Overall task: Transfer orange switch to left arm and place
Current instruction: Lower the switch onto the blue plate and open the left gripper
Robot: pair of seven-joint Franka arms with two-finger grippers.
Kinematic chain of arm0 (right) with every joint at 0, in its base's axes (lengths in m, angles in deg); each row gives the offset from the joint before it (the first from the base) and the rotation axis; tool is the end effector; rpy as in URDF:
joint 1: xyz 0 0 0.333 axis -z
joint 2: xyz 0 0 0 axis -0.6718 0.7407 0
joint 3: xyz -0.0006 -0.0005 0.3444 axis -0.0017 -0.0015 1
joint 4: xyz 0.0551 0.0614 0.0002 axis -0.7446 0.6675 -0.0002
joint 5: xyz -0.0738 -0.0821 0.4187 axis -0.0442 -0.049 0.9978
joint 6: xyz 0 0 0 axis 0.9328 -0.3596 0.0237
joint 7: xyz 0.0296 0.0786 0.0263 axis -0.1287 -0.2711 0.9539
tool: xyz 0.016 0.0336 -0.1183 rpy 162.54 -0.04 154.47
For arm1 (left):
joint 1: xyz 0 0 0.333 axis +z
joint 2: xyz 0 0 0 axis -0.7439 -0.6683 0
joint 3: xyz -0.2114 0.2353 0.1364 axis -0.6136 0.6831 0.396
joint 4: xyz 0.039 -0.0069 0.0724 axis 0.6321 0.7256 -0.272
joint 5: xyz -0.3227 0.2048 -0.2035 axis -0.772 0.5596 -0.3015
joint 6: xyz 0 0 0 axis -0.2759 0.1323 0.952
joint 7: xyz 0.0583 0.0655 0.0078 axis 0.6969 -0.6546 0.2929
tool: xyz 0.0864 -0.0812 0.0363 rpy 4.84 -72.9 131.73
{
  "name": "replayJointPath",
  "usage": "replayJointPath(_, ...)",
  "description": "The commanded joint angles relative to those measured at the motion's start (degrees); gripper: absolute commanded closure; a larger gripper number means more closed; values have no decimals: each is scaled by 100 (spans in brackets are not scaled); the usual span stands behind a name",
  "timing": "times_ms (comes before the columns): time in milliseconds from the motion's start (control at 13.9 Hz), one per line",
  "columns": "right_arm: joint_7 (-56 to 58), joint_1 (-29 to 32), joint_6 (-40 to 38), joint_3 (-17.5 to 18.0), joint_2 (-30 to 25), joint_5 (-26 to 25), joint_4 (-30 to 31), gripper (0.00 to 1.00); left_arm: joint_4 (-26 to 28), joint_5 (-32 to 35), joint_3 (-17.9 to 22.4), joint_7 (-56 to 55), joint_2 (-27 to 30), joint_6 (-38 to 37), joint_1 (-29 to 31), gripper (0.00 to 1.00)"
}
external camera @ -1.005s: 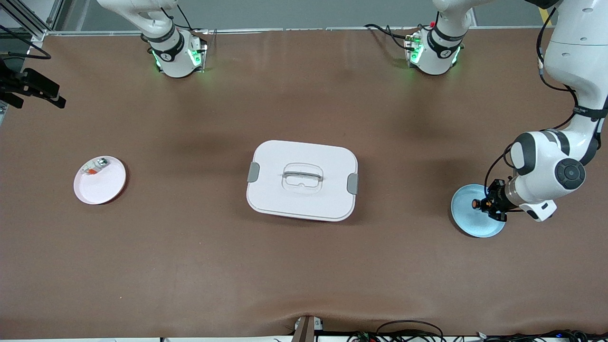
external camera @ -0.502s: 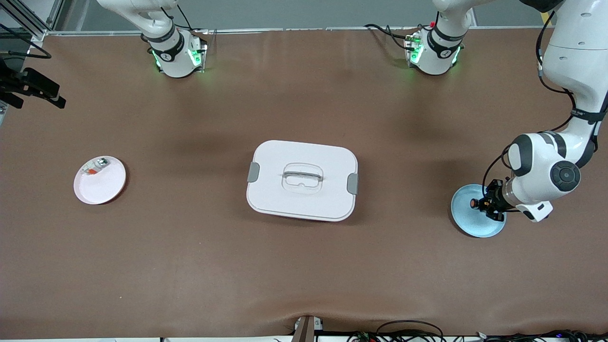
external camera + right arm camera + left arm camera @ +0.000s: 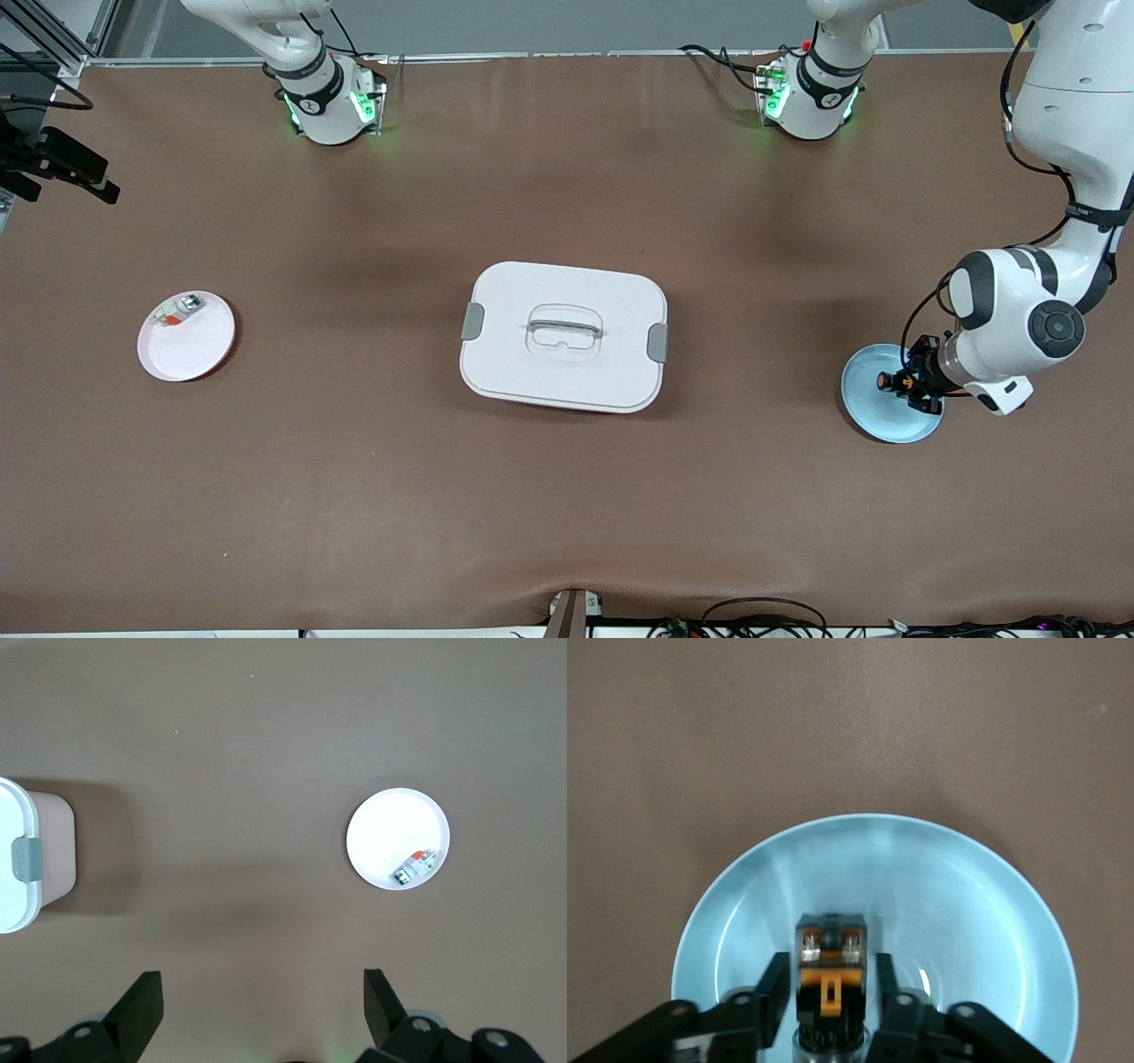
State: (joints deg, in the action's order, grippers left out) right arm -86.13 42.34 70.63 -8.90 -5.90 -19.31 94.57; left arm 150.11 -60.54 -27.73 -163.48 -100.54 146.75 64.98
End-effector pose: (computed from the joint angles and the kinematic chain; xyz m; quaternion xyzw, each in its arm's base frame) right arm 0.5484 -0.0280 0.6796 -0.9993 0.0327 0.0030 0.0161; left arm 0.6712 0.0818 0.1717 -0.7610 -0.6487 0.0035 0.0069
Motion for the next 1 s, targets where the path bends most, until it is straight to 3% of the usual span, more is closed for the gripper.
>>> replayJointPath(0,-140,-65,170,-53,-293,94,348,0,-94,141,-22,-147,-40,31,-30,0)
replayJointPath(574,-341,-74,224,-44,-338,94,392,0,-270,150,-75,-287,39,-66,-127,0)
replayJointPath(933,-291,-57,215,-26,-329,94,392,0,-393,106,-49,-113,319,-514,-285,0)
